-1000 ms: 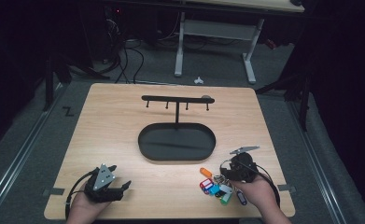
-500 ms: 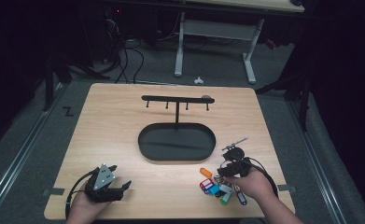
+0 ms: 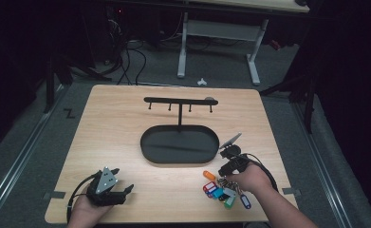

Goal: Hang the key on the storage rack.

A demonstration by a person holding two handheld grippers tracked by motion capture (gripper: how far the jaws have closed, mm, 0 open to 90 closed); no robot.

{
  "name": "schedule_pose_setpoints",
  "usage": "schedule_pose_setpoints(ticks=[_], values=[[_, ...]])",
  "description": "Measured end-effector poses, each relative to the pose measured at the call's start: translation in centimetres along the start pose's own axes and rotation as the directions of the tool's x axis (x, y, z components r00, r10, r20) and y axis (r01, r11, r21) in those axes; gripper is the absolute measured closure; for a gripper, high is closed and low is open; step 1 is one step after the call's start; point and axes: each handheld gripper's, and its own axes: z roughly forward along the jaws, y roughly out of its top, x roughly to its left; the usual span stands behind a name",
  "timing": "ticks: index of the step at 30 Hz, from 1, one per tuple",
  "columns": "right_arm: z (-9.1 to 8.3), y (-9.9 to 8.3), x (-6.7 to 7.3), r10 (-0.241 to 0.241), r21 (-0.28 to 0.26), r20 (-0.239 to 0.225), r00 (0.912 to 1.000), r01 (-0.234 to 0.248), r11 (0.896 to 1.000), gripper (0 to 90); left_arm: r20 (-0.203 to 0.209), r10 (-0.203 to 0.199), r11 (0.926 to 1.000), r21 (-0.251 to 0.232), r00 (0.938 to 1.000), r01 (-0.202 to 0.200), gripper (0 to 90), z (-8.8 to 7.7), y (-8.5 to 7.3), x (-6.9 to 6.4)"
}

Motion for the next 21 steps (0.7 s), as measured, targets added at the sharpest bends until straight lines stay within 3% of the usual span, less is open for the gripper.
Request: schedule_pose_setpoints(ticks=[12, 18, 21], values=[[-0.3, 0.7, 0.2, 0.004, 0.030, 0.028, 0.9996, -0.005, 1.000, 59.1, 0.006, 0.009, 0.9999, 0.006, 0.9999, -0.009, 22.8, 0.0, 0.1, -0.1], [0.4, 1.3, 0.0, 0.045, 0.073, 0.008, 0.9990, -0.045, 0.996, 63.6, 0.007, 0.009, 0.9999, 0.004, 0.9999, -0.009, 22.8, 0.0, 0.1, -0.1], [0.8, 1.5, -0.1, 0.042, 0.100, 0.007, 0.9991, -0.043, 0.994, 68.7, 0.009, 0.010, 1.0000, 0.002, 0.9999, -0.010, 22.8, 0.0, 0.0, -0.1]])
